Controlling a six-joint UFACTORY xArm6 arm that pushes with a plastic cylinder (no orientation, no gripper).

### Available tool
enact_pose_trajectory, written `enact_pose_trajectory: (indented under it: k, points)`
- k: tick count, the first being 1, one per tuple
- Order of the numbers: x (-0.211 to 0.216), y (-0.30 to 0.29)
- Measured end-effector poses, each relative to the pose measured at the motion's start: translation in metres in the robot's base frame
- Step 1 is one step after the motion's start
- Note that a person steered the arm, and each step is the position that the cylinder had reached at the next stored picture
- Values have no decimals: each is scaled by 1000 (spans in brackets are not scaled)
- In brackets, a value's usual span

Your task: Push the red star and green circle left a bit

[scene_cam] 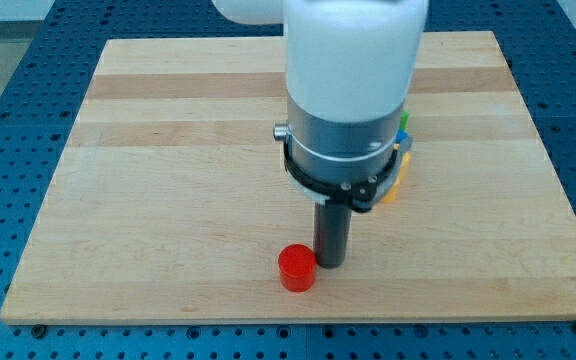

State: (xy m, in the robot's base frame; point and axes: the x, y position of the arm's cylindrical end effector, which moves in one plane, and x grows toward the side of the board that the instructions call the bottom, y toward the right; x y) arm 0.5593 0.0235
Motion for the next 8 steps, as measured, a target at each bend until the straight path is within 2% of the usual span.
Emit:
enact_pose_trajectory:
  k: [1,2,3,4,5,8]
  points:
    - [-22,-5]
    - [-12,35]
    - [-16,112]
    - [-54,170]
    - [-112,207]
    - [-329,207]
